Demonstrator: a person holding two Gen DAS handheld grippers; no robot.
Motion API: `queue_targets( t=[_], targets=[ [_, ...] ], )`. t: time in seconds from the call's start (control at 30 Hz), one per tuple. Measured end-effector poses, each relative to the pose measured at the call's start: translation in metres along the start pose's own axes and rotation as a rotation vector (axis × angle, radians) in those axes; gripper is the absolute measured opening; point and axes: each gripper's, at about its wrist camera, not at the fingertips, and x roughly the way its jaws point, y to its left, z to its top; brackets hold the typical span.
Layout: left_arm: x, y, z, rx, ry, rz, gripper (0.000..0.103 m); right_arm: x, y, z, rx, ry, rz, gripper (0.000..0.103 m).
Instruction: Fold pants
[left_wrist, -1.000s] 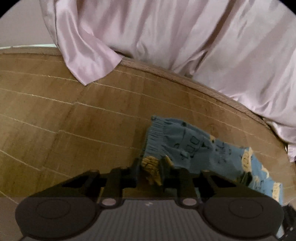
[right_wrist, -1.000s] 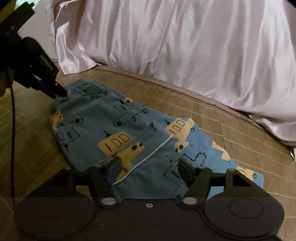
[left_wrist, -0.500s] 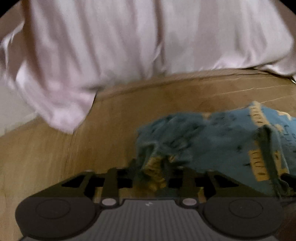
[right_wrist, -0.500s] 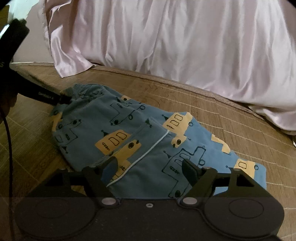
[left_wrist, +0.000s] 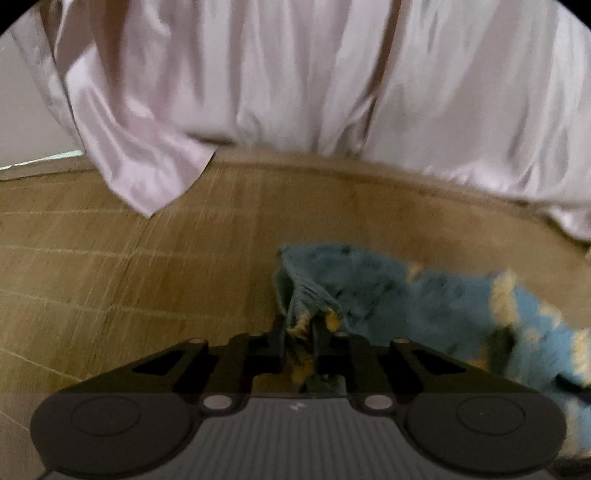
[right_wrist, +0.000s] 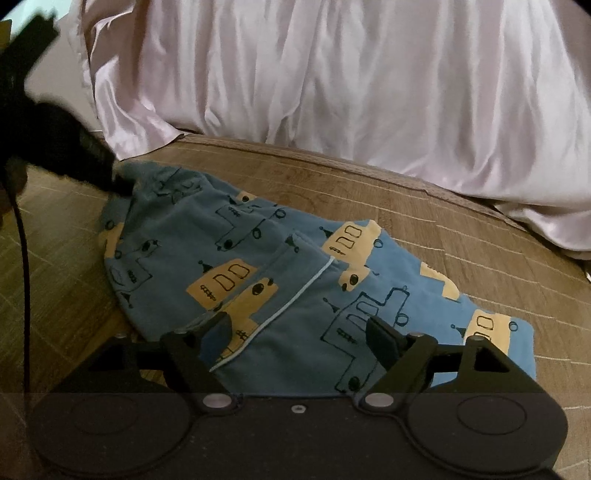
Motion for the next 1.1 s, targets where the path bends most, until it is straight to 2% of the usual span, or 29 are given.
queue_targets(
  t=[0.1, 0.23, 0.47, 0.63, 0.77, 0.87, 0.97, 1.0, 1.03, 1.07, 1.1],
  targets=[
    [-0.016, -0.015, 0.011, 0.061, -0.049, -0.084, 0.013, -0.001, 0.0, -0.001, 0.01, -0.004, -0.001, 0.082],
    [-0.039, -0.05, 0.011, 0.239, -0.134, -0.146, 0.013, -0.013, -0.007, -0.007, 0.012, -0.045, 0.012, 0.082],
    [-0.071, -0.125, 0.011, 0.442, -0.185, -0.319, 0.013, -0.047, -0.035, -0.019, 0.033, -0.108, -0.007, 0.082],
    [-0.086, -0.193, 0.004, 0.562, -0.164, -0.45, 0.013, -0.078, -0.074, -0.034, -0.001, -0.134, -0.03, 0.082],
    [-0.084, -0.246, -0.019, 0.657, -0.136, -0.512, 0.013, -0.096, -0.106, -0.055, -0.006, -0.118, -0.08, 0.082],
    [-0.072, -0.284, -0.046, 0.737, -0.106, -0.526, 0.014, -0.108, -0.133, -0.079, 0.032, -0.094, -0.135, 0.082],
    [-0.039, -0.316, -0.081, 0.833, -0.003, -0.476, 0.017, -0.115, -0.157, -0.103, 0.07, -0.066, -0.182, 0.083],
    [-0.027, -0.325, -0.093, 0.868, 0.042, -0.447, 0.02, -0.117, -0.162, -0.109, 0.074, -0.058, -0.192, 0.083],
    [-0.019, -0.329, -0.103, 0.888, 0.071, -0.43, 0.03, -0.118, -0.167, -0.114, 0.076, -0.051, -0.205, 0.083],
    [-0.015, -0.327, -0.107, 0.892, 0.082, -0.419, 0.04, -0.12, -0.174, -0.118, 0.079, -0.049, -0.218, 0.083],
    [-0.016, -0.325, -0.109, 0.878, 0.082, -0.41, 0.043, -0.122, -0.179, -0.121, 0.084, -0.052, -0.226, 0.084]
  ],
)
